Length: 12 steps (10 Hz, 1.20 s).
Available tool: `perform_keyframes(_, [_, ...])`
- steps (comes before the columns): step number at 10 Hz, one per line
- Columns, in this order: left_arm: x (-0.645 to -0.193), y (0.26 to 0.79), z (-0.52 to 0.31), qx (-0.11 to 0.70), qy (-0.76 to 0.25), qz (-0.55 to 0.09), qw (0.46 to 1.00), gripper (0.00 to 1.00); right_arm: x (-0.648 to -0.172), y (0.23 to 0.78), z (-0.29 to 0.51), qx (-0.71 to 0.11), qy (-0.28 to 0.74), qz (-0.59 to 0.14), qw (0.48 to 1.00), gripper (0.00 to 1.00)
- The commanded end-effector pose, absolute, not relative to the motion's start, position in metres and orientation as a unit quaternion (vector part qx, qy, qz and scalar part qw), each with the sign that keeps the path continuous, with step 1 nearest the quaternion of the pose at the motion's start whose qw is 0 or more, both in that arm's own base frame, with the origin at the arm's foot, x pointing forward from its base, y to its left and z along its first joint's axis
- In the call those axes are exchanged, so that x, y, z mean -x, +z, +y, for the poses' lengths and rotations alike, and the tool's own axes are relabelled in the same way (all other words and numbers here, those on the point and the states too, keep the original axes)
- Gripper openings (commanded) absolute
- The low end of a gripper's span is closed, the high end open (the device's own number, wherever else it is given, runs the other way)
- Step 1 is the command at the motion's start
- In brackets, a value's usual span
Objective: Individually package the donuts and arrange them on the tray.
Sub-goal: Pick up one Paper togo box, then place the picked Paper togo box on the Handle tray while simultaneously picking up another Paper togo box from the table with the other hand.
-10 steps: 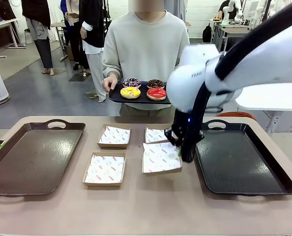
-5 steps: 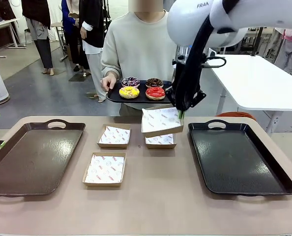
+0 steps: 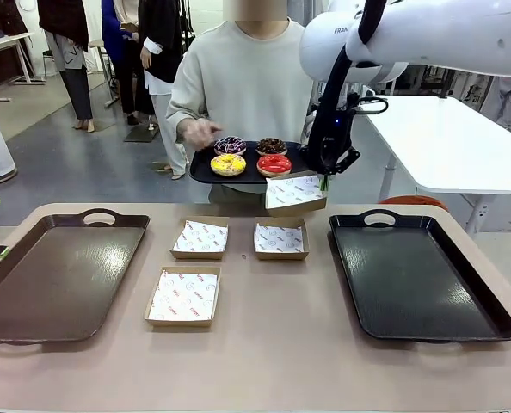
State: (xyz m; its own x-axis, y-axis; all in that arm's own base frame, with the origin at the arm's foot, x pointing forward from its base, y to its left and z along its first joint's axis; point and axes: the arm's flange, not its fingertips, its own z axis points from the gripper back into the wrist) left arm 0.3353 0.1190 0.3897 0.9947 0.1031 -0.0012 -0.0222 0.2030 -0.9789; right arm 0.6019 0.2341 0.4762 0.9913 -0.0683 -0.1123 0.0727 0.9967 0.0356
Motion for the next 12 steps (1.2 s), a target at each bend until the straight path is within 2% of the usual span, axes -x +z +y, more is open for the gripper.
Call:
perform_keyframes(1, [-0.335, 0.391, 0.12, 0.636, 0.039, -0.036, 0.77, 1.0, -0.612, 0.481, 0.239, -0.016, -0.01, 0.061, 0.998, 0.0])
perform_keyframes(2, [-0.335, 0.391, 0.12, 0.636, 0.039, -0.036, 0.77, 1.0, -0.602, 0.476, 0.234, -0.02, -0.035, 0.056, 0.998, 0.0])
perform_keyframes(12, [-0.335, 0.391, 0.12, 0.636, 0.039, -0.036, 0.77, 1.0, -0.602, 0.476, 0.234, -0.02, -0.035, 0.056, 0.998, 0.0])
